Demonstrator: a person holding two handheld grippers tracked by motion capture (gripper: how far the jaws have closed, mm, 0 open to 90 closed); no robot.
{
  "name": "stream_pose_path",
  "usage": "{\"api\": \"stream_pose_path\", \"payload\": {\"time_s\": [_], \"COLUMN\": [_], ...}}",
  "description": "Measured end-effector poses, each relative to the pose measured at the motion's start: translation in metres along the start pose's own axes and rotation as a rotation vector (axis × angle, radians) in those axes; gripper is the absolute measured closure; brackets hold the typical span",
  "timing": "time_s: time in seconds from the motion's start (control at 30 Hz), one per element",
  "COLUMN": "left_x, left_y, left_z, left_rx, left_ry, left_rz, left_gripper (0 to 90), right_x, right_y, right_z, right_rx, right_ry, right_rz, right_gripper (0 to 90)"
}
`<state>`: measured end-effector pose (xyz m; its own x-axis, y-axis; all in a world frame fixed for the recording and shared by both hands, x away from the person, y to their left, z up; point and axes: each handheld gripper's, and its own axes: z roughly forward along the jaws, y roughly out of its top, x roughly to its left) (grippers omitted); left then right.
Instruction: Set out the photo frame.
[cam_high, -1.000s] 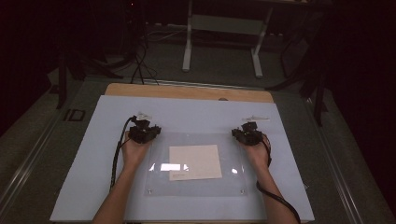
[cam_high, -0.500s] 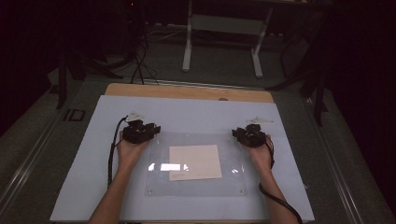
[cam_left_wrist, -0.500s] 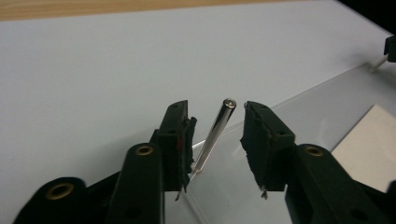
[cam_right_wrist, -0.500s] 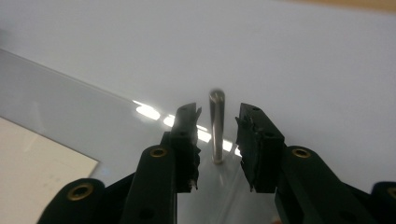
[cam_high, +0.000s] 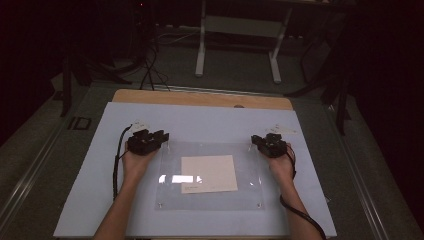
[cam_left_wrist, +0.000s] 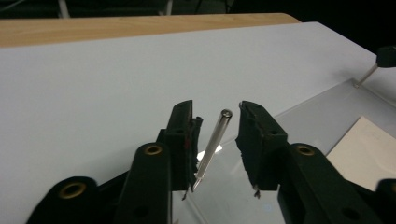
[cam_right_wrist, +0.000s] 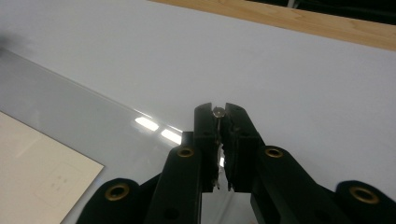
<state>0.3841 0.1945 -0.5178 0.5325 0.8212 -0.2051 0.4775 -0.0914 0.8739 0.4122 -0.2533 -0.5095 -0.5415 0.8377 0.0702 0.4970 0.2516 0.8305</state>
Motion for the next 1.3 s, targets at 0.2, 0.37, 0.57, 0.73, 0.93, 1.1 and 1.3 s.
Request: {"api": "stream_pose_path", "payload": {"time_s": [0.2, 0.37, 0.57, 0.73, 0.93, 1.1, 1.3], "left_x": [-0.004, -0.004, -0.002, -0.004, -0.003, -0.003, -0.001], "left_y": [-0.001, -0.005, -0.006, -0.007, -0.007, -0.006, -0.005], "left_z": [0.002, 0.008, 0.009, 0.011, 0.013, 0.013, 0.014], "left_rx": [-0.011, 0.030, 0.023, 0.009, 0.005, 0.011, 0.021], "left_ry": [-0.011, 0.016, 0.023, 0.012, 0.012, 0.015, 0.008], "left_rz": [0.021, 0.044, 0.016, 0.021, 0.008, 0.015, -0.008], "left_gripper": [67.3, 71.4, 77.4, 78.3, 81.5, 82.4, 82.5], "right_x": [-0.001, -0.001, -0.003, -0.003, -0.003, -0.004, -0.005], "right_y": [0.000, 0.000, -0.001, -0.002, -0.002, -0.002, 0.001], "right_z": [0.000, 0.000, 0.000, 0.000, 0.000, 0.000, 0.000], "right_rx": [0.002, 0.003, -0.005, -0.006, -0.006, -0.003, 0.021], "right_ry": [0.007, 0.010, 0.021, 0.021, 0.022, 0.029, 0.035], "right_rz": [0.007, 0.016, 0.033, 0.037, 0.041, 0.048, 0.059], "right_gripper": [84.5, 84.3, 83.9, 83.8, 83.8, 83.6, 83.6]}}
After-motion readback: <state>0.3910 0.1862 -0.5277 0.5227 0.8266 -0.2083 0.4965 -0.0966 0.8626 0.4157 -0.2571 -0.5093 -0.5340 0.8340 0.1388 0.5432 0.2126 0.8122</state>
